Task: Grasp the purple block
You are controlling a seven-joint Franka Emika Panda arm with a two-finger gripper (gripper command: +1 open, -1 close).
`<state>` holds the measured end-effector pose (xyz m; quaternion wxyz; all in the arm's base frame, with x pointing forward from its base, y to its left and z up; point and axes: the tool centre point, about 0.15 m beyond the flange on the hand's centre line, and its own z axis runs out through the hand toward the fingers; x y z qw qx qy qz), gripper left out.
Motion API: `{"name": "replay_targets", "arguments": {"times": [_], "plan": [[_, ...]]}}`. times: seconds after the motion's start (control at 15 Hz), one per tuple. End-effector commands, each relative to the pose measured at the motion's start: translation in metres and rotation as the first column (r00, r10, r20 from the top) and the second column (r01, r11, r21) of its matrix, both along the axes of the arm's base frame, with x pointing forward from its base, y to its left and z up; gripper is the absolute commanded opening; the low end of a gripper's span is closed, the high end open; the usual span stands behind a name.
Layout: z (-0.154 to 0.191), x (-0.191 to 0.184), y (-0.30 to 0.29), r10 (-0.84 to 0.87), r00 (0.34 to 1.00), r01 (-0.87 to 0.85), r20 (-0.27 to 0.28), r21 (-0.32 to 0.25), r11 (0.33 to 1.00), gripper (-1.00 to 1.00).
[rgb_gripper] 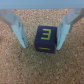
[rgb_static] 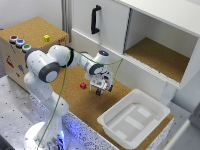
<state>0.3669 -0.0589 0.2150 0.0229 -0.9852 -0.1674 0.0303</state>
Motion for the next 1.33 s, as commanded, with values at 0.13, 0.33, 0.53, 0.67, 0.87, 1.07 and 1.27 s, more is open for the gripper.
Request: {"name": "replay_targets", "arguments": {"times": [0.13, 0.33, 0.53, 0.67, 0.87, 1.07, 1.27], "plan": [[-0.010, -0.005, -0.006, -0.030, 0.999, 0.032, 0.038, -0.053, 0.998, -1.00], [-0.003, -0.009, -0.005, -0.036, 0.998, 0.038, 0.053, -0.045, 0.998, -1.00], [0.020, -0.014, -0.005, -0.035, 0.997, 0.039, 0.073, -0.051, 0.998, -1.00], [0.039, -0.016, -0.009, -0.042, 0.997, 0.046, 0.070, -0.053, 0.998, -1.00], [0.082, -0.017, -0.024, -0.028, 0.996, 0.035, 0.080, -0.087, 0.996, -1.00], [0.110, -0.021, -0.054, -0.016, 0.993, 0.026, 0.115, -0.093, 0.995, -1.00], [0.142, -0.032, -0.100, 0.022, 0.982, -0.012, 0.187, -0.052, 0.999, -1.00]]}}
